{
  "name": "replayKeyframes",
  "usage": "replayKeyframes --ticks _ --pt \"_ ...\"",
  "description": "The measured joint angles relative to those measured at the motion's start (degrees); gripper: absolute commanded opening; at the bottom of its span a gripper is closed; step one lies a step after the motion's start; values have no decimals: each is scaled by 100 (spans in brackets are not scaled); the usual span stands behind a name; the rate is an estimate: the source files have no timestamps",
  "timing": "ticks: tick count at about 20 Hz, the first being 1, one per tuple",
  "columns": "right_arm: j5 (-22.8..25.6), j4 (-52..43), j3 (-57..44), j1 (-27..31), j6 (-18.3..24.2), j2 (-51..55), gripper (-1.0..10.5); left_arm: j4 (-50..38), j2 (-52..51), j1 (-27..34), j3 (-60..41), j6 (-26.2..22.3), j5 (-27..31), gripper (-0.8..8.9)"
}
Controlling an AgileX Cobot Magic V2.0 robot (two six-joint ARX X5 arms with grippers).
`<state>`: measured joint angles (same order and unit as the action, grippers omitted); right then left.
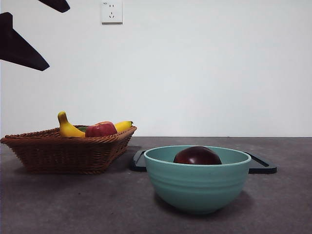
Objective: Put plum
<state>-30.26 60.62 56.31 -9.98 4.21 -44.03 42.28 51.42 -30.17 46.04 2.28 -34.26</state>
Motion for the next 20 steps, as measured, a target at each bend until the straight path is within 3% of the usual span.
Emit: replayKeyframes --ticks 4,9,13,20 --pt "0 -352 -413 -251 -164 -236 414 0 -2 0 0 0 0 402" --pt "76 -1958 -1510 -841 -901 -791 407 -4 -2 0 0 0 0 402" --pt "605 -2793 -1725 -1353 -1226 -1462 346 -96 -2 0 0 0 0 402" --pt "1471 -3818 -1725 -2015 -1403 -2616 255 -94 -2 0 0 0 0 402"
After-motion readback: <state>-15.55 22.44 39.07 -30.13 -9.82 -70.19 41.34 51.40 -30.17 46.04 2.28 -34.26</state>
